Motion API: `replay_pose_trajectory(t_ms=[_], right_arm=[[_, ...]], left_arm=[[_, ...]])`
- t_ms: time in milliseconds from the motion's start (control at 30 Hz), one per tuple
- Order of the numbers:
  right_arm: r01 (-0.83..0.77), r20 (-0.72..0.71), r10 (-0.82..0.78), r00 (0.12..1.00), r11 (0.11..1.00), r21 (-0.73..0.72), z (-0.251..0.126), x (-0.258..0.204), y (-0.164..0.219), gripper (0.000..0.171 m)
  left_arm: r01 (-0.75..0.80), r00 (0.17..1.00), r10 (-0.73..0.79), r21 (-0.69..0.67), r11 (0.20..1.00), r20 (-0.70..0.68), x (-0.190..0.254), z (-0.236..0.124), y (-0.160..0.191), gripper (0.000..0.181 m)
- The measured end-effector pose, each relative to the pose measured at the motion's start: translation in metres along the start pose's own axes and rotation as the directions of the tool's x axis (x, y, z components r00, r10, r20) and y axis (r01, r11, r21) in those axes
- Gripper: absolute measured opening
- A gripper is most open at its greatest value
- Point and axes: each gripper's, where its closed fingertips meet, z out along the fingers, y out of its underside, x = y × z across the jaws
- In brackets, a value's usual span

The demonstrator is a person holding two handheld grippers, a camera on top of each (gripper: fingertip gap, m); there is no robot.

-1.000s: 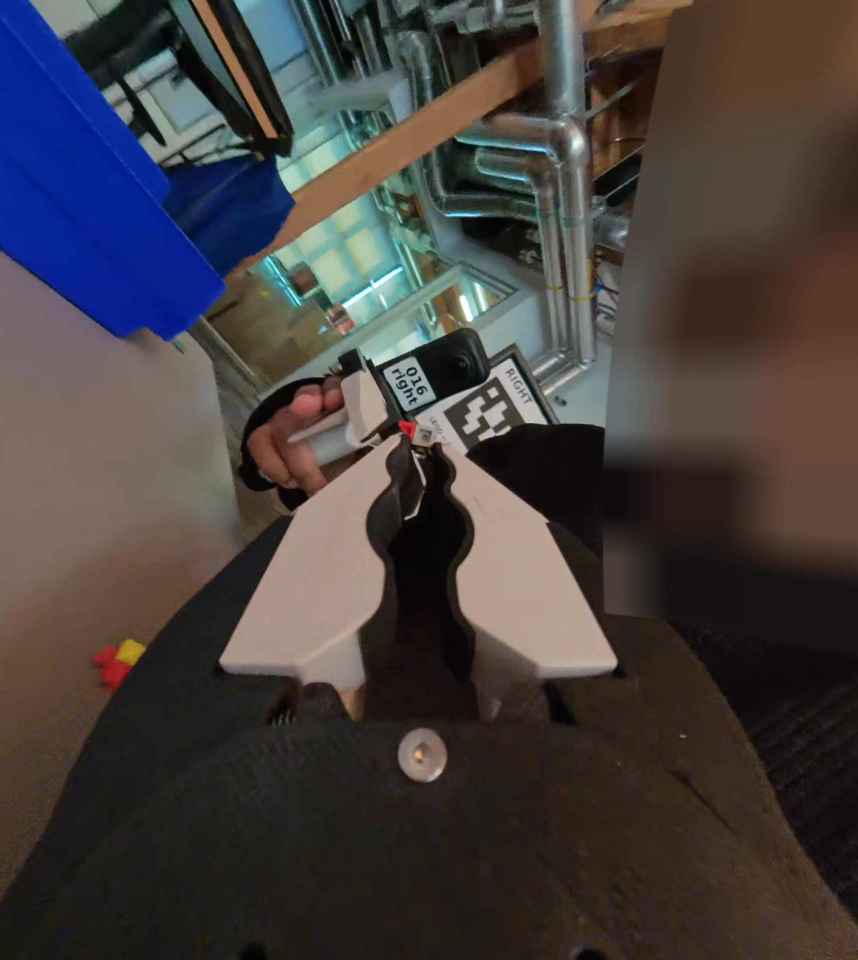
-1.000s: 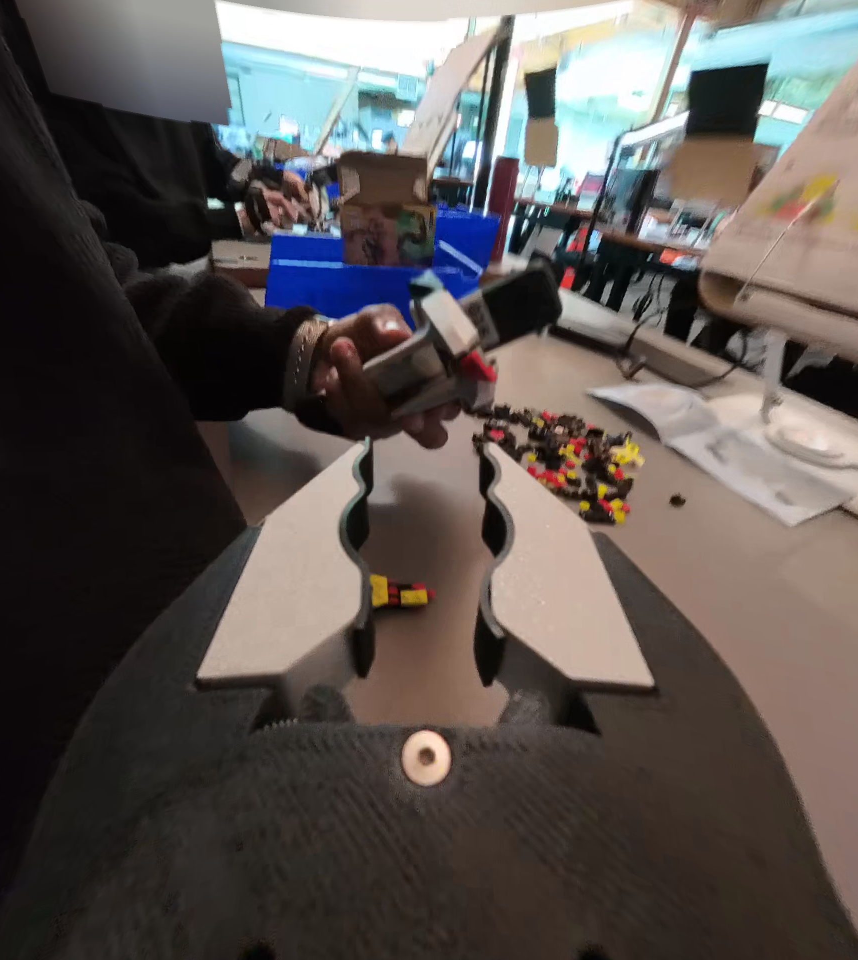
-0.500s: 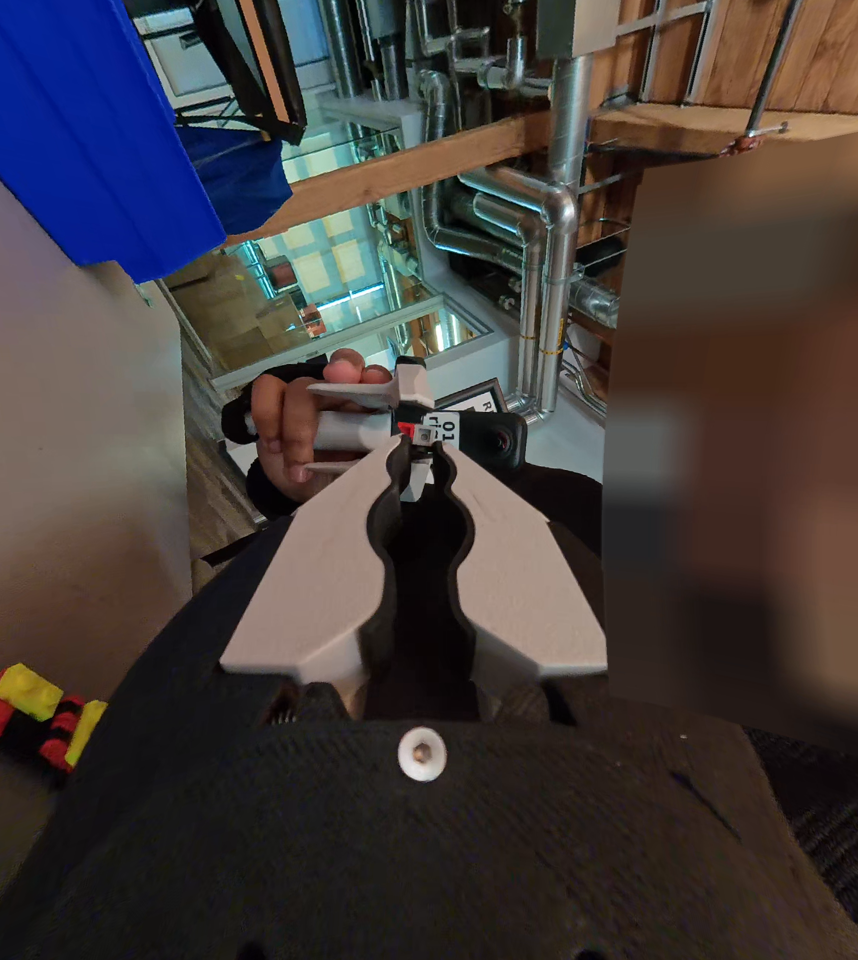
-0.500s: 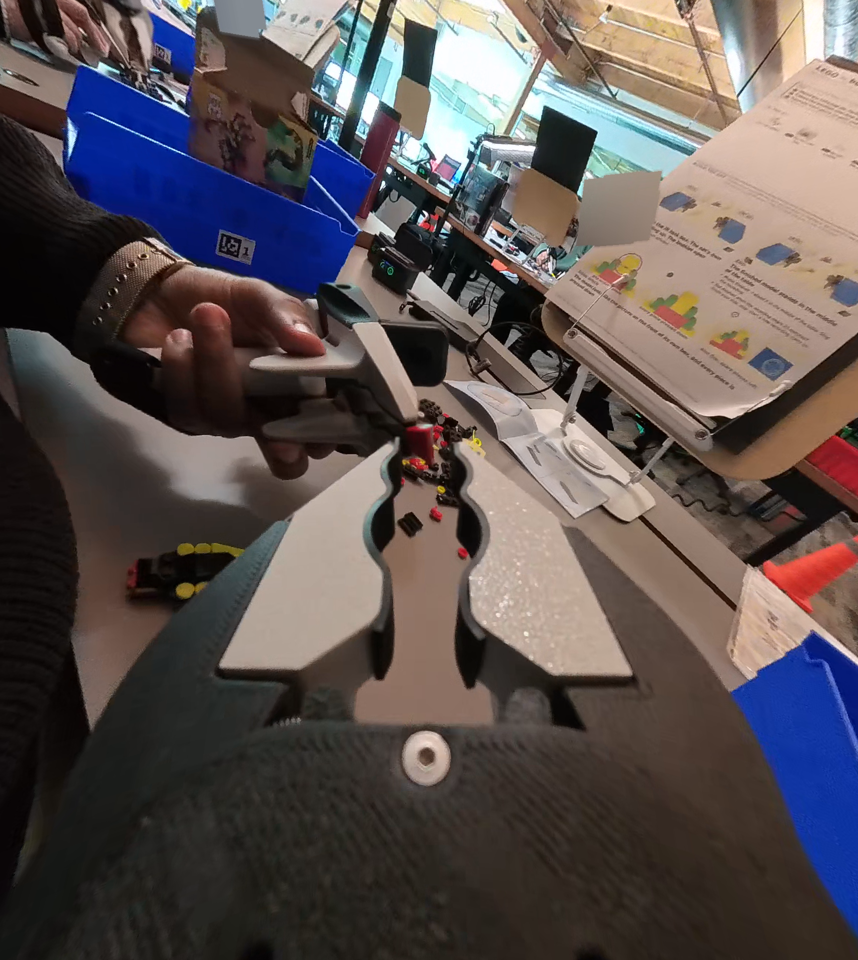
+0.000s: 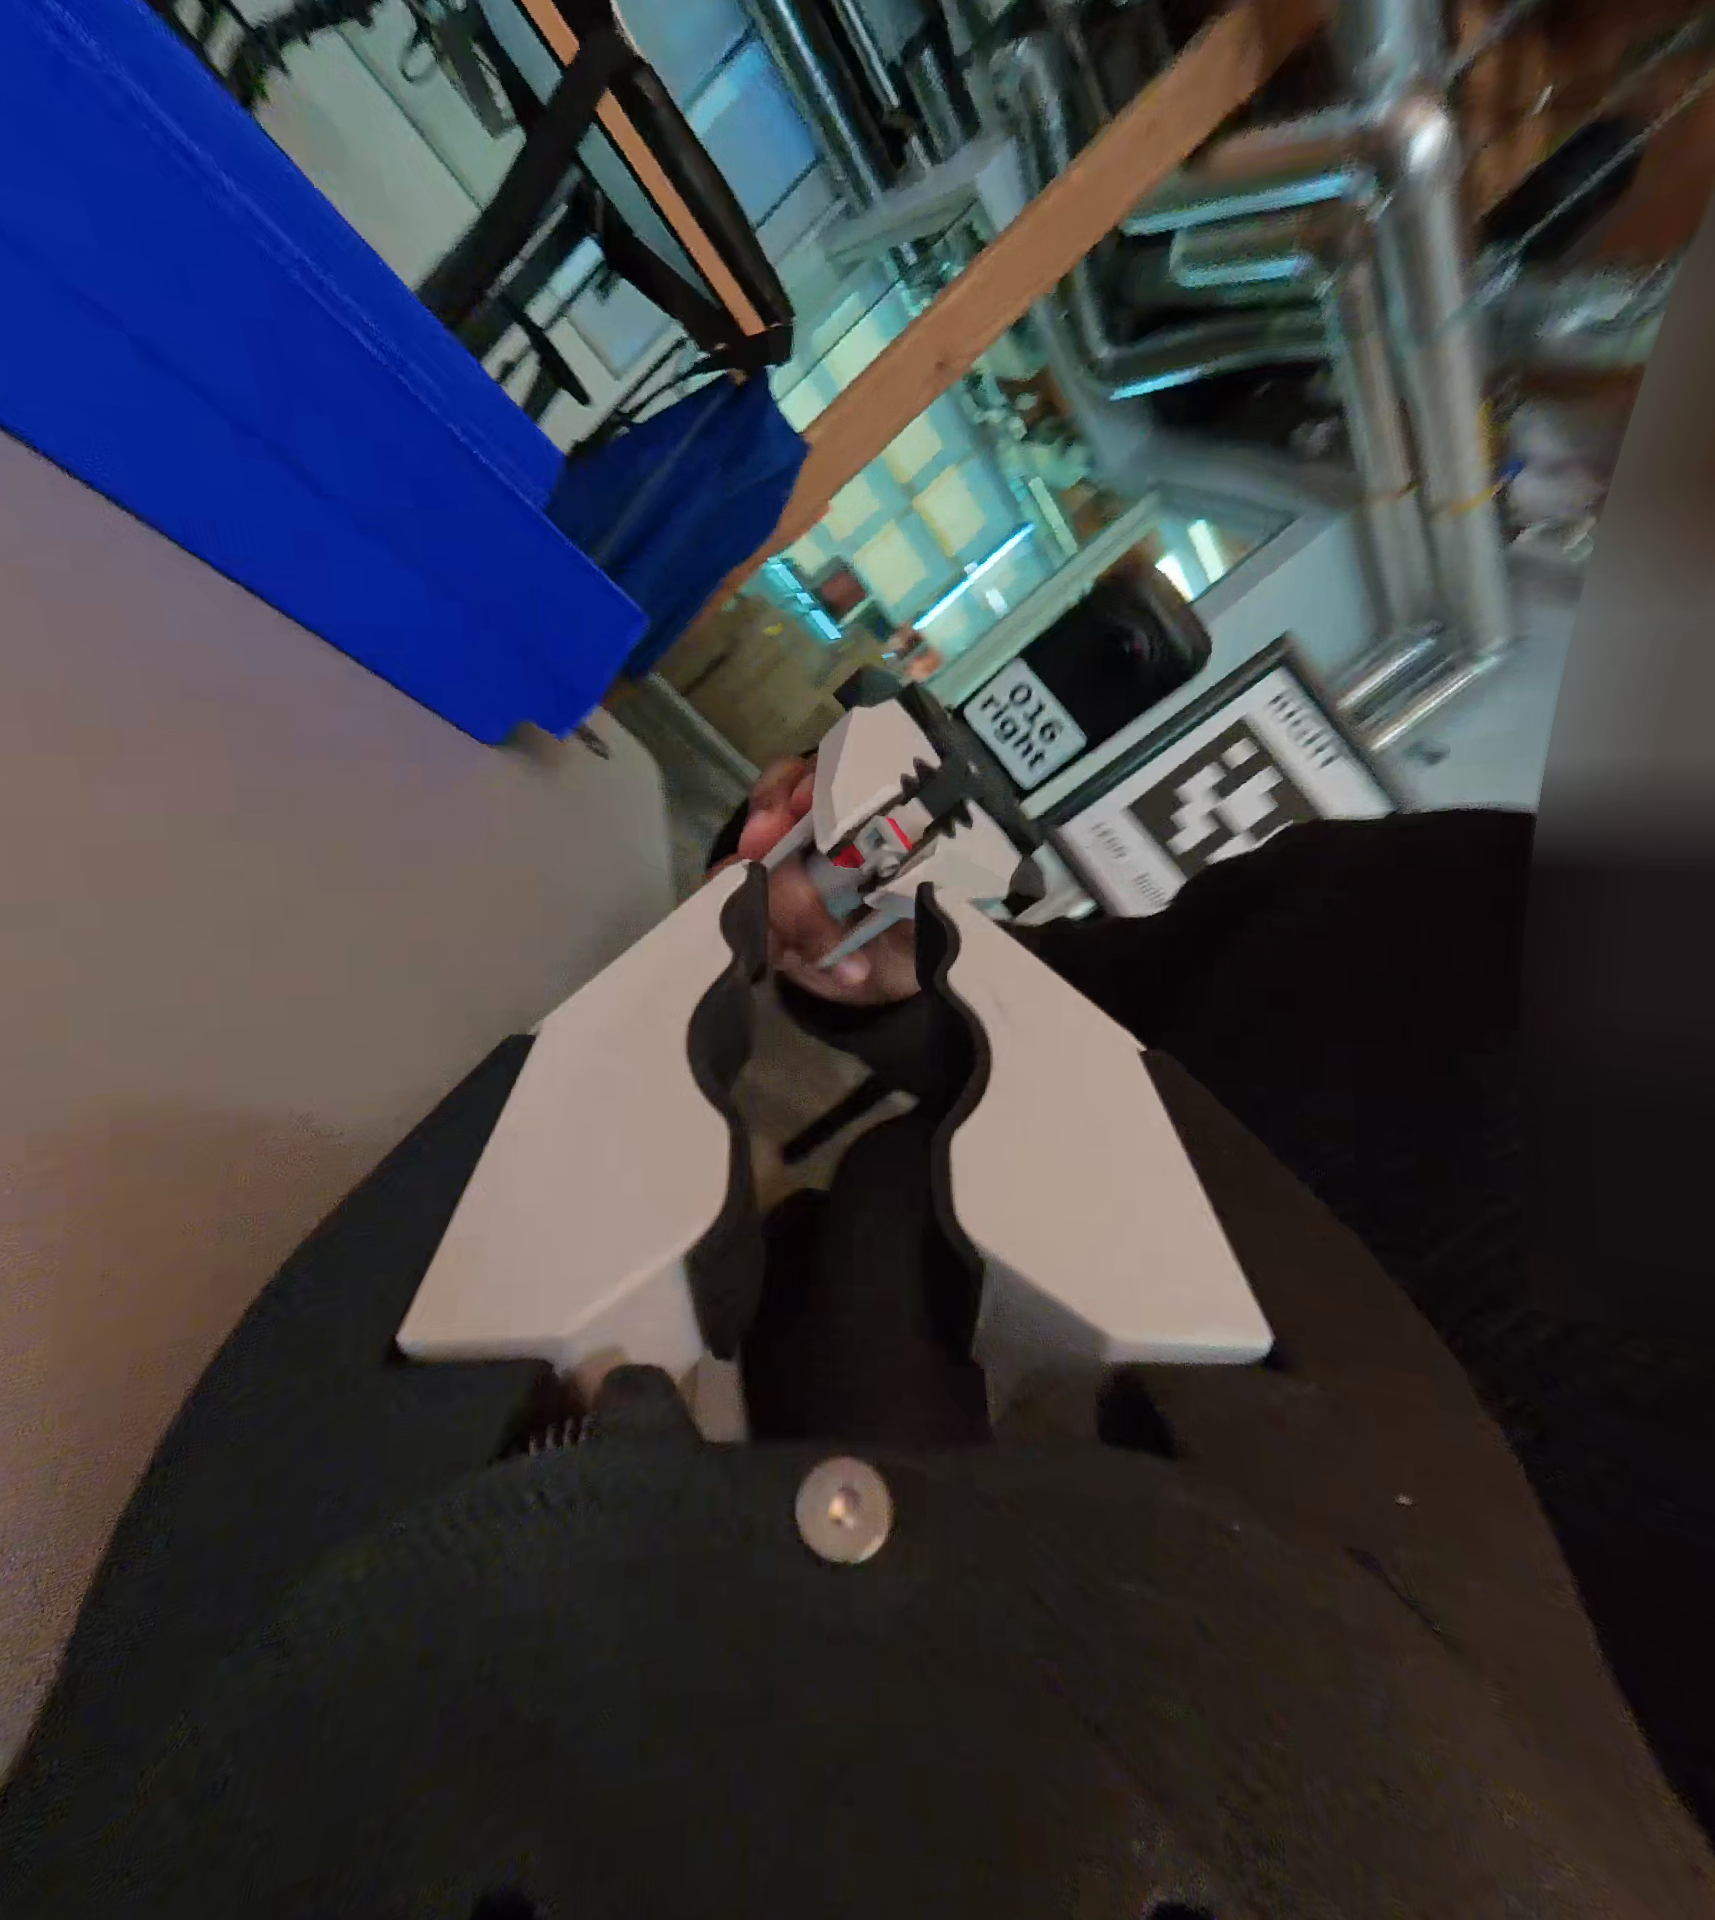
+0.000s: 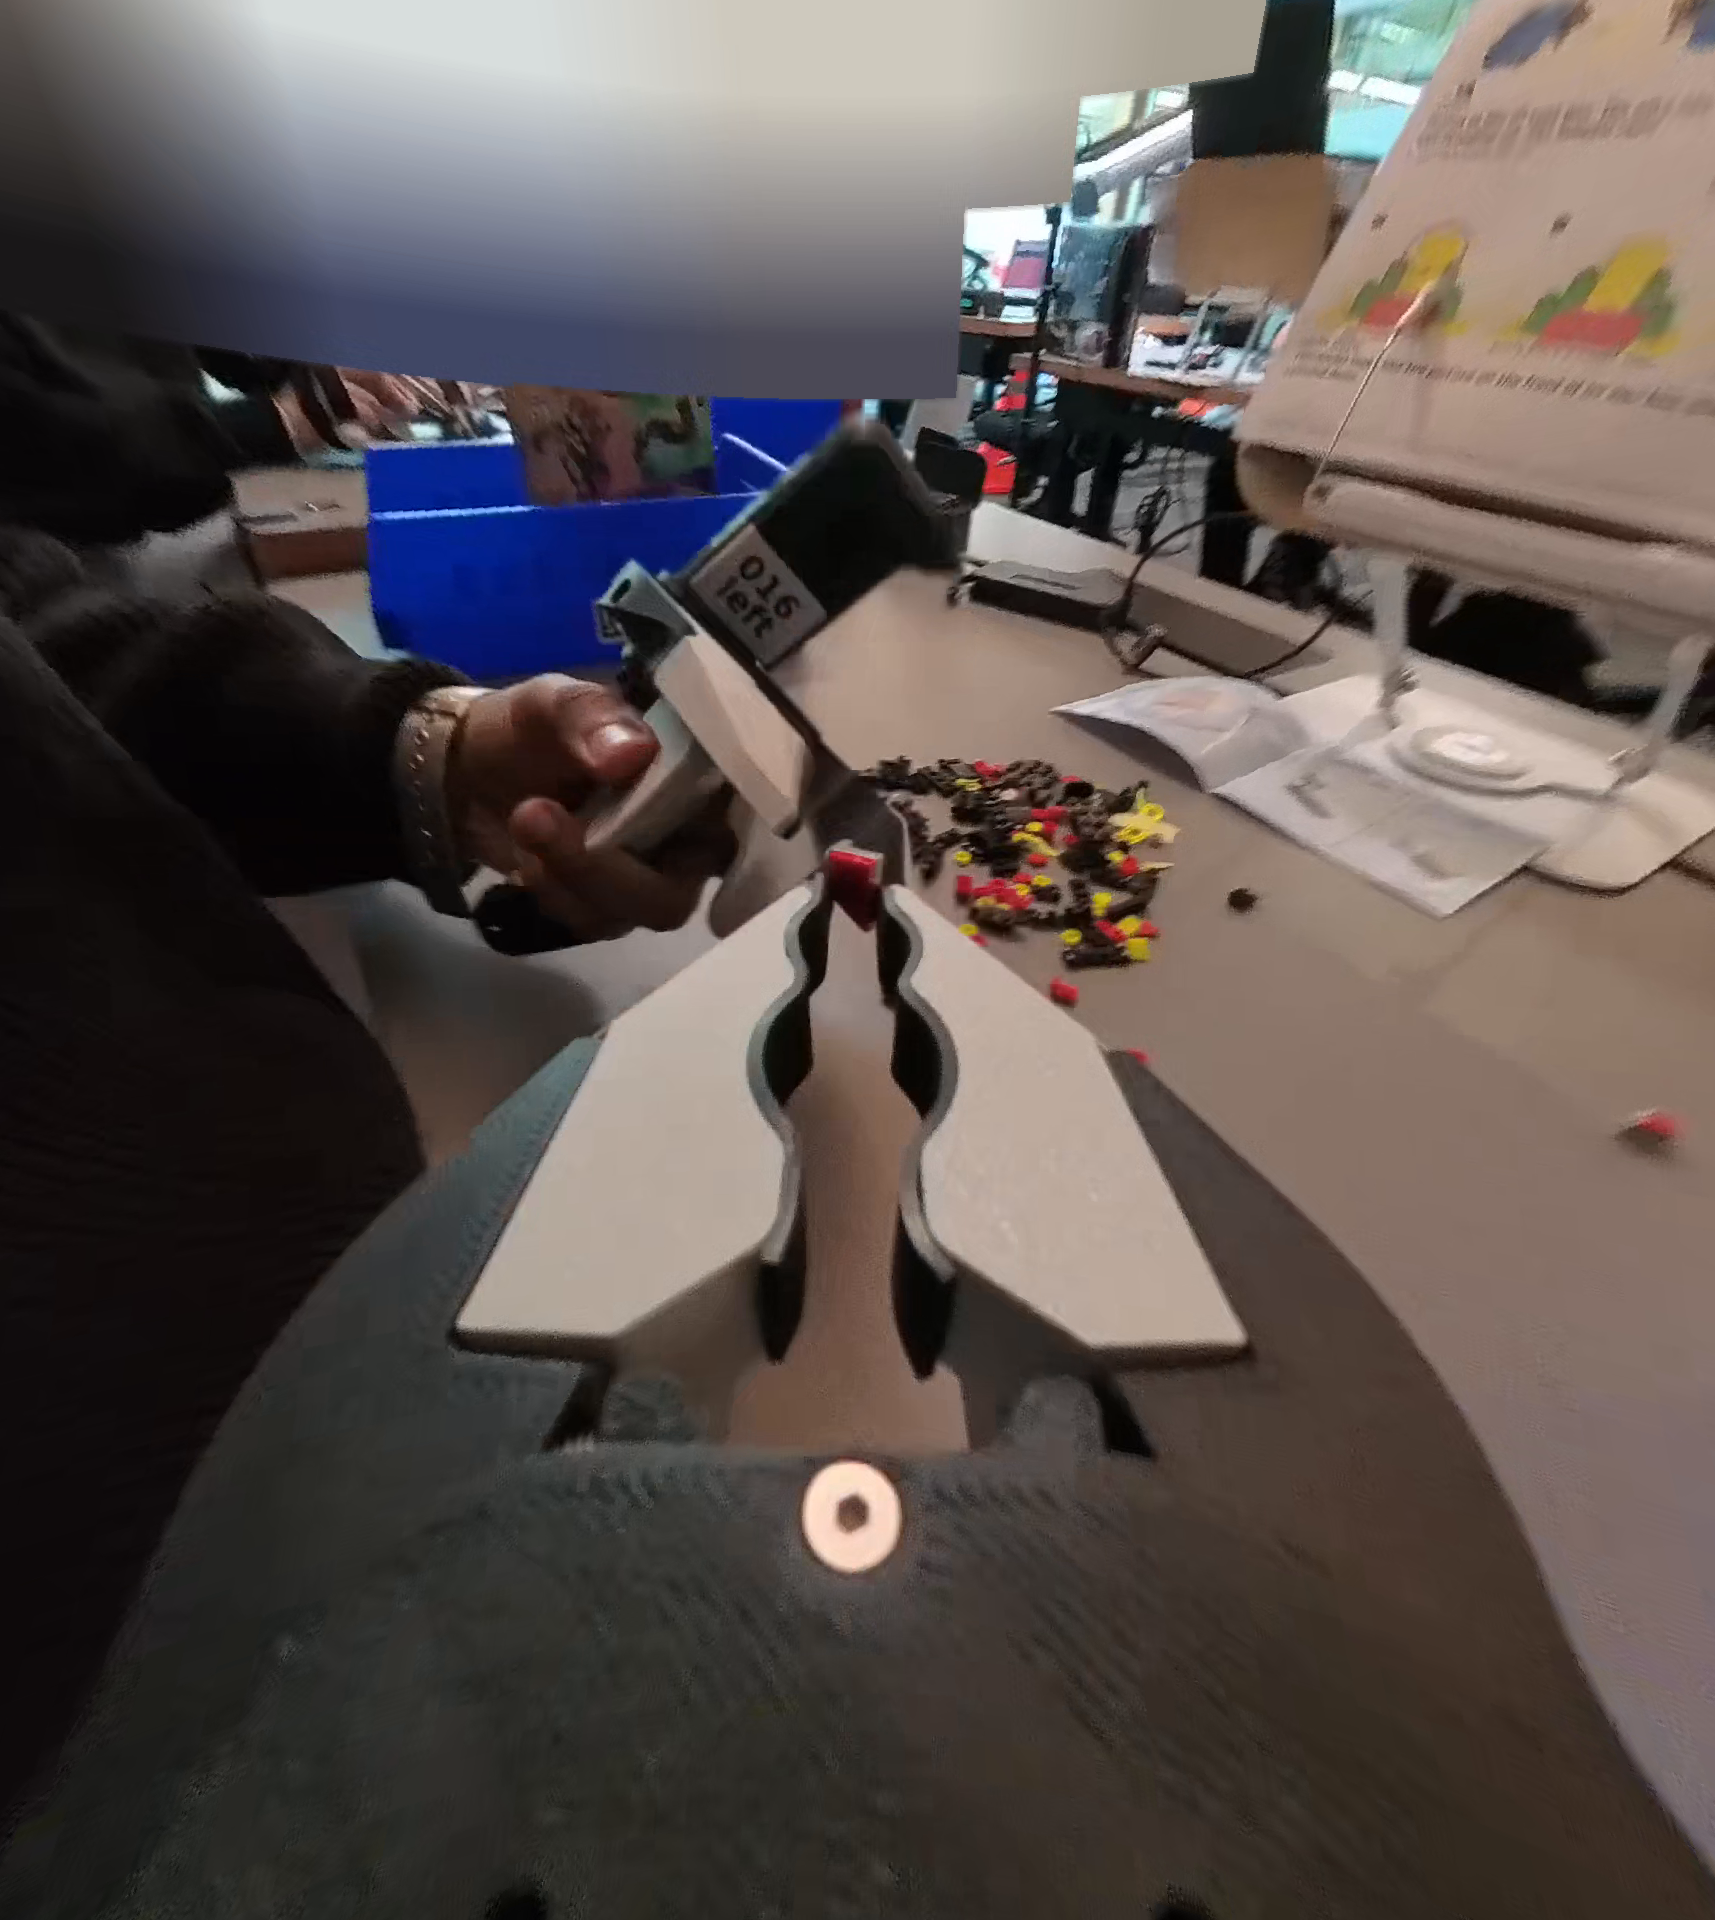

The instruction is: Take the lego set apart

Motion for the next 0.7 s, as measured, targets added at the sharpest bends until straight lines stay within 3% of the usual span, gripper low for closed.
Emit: replay_pose_trajectory(t_ms=[33, 200, 400, 700], right_arm=[[-0.039, 0.016, 0.039, 0.999, 0.999, -0.005, 0.0, 0.001, 0.002, 0.007], [-0.127, 0.077, 0.131, 0.988, 0.99, -0.052, 0.005, -0.005, 0.011, 0.007], [-0.1, 0.063, 0.107, 0.992, 0.99, -0.098, 0.007, -0.005, 0.019, 0.007], [-0.054, 0.047, 0.062, 0.997, 0.985, -0.167, 0.009, -0.004, 0.031, 0.008]], left_arm=[[-0.067, 0.997, 0.067, -0.011, 0.998, 0.039, -0.002, -0.001, 0.0, 0.025], [-0.272, 0.947, 0.284, -0.094, 0.958, 0.148, -0.005, 0.005, 0.009, 0.02], [-0.259, 0.953, 0.273, -0.117, 0.959, 0.131, -0.006, 0.004, 0.014, 0.004], [-0.28, 0.936, 0.308, -0.17, 0.945, 0.171, -0.017, 0.003, 0.02, 0.008]])
